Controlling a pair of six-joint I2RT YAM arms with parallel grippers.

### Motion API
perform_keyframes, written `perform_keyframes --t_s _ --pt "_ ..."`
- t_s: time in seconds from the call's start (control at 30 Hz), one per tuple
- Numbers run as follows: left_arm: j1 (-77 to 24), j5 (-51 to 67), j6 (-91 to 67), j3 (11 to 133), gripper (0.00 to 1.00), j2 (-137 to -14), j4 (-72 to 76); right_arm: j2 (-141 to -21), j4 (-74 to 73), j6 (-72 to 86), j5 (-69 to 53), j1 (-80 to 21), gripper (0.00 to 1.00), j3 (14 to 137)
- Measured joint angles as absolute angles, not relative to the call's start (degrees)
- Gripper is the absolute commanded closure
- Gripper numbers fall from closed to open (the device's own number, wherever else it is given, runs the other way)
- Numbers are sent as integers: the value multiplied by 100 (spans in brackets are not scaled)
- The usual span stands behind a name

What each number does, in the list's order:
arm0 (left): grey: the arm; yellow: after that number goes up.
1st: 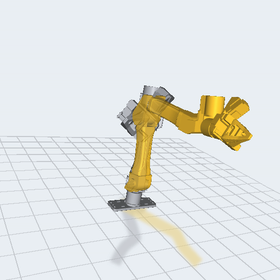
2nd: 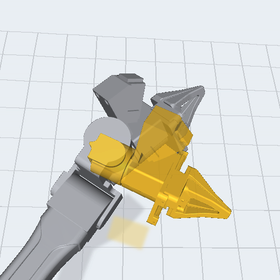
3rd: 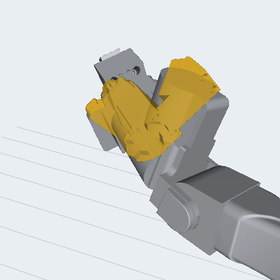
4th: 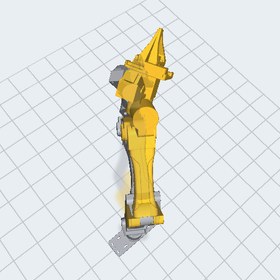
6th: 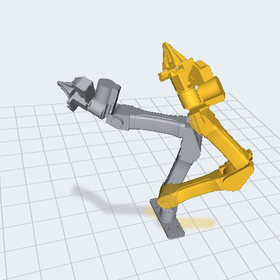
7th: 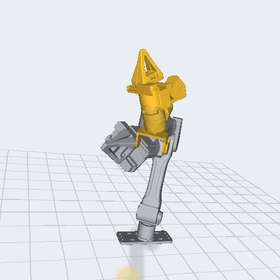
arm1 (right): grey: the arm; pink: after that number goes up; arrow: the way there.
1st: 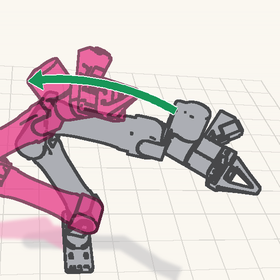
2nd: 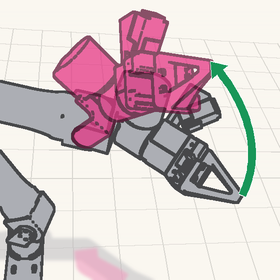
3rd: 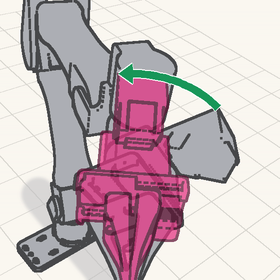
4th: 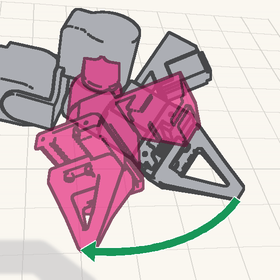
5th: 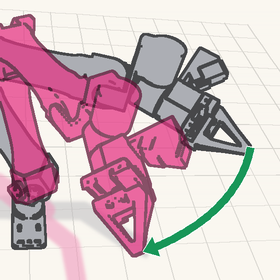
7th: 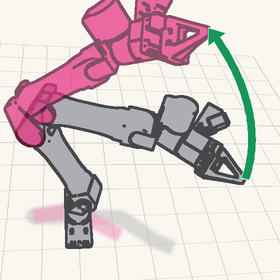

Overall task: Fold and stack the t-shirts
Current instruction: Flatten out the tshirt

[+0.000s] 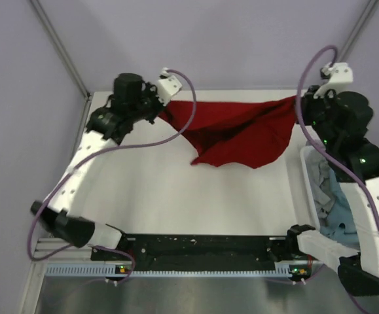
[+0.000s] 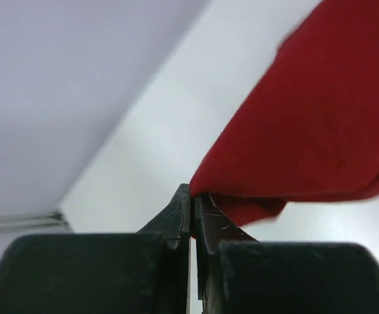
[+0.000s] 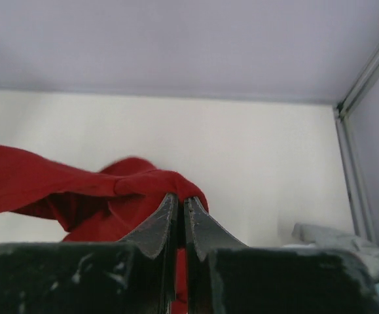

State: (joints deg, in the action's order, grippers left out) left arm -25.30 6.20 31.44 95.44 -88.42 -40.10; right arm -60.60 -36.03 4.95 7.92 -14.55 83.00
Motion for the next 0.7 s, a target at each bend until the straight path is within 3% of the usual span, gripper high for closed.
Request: perform_keyframes --t_s 0.13,0.27,0.5,0.7 --pt "-2587 676 3164 9664 100 -6973 -4261 -5280 -3710 353 775 -1455 100 9000" --pt "-2644 963 3124 10383 100 -6066 -4928 -4777 -3865 296 445 -1455 100 9732" --pt "-2655 1564 2987 11039 100 -5572 -6025 -4453 -4088 276 -604 -1457 100 10899" --pt "-2657 1428 2864 10814 100 -5559 -6246 -4786 -4071 301 -1046 -1457 100 11128"
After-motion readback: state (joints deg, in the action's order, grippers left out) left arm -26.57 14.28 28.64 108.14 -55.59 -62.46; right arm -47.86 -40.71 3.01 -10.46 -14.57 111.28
